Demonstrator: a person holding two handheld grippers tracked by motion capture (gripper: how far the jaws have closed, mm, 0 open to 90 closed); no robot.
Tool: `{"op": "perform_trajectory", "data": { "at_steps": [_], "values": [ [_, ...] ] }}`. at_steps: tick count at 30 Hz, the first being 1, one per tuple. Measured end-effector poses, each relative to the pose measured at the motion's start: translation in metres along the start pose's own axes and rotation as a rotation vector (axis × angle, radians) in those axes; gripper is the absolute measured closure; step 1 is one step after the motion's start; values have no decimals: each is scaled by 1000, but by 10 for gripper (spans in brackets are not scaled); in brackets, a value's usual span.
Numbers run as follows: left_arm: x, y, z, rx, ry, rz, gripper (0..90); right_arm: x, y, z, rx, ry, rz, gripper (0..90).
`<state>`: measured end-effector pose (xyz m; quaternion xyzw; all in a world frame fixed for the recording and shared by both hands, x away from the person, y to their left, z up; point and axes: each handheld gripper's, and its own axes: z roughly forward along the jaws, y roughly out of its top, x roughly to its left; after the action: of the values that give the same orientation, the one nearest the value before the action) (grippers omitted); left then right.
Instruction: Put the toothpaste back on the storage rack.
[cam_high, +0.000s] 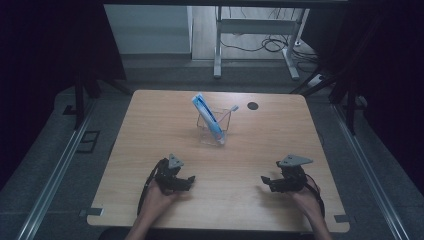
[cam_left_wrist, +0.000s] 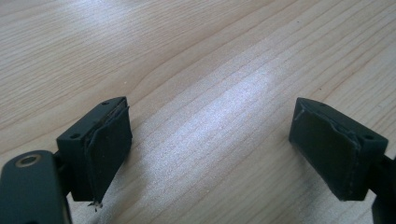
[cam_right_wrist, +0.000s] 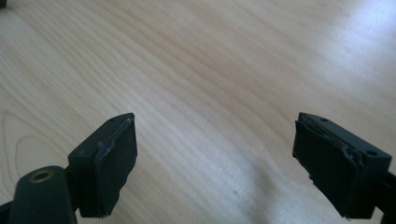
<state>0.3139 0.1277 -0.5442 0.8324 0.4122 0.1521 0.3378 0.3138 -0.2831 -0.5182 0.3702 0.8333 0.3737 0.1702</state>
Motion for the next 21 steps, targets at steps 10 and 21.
{"op": "perform_trajectory", "data": {
  "at_steps": [10, 21],
  "values": [
    [0, 0, 0, 0, 0, 0, 131, 3, -20, 6, 26, 6, 16, 135],
    [0, 0, 0, 0, 0, 1, 132, 3, -25, 8, 33, -2, 15, 132]
  ]
}}
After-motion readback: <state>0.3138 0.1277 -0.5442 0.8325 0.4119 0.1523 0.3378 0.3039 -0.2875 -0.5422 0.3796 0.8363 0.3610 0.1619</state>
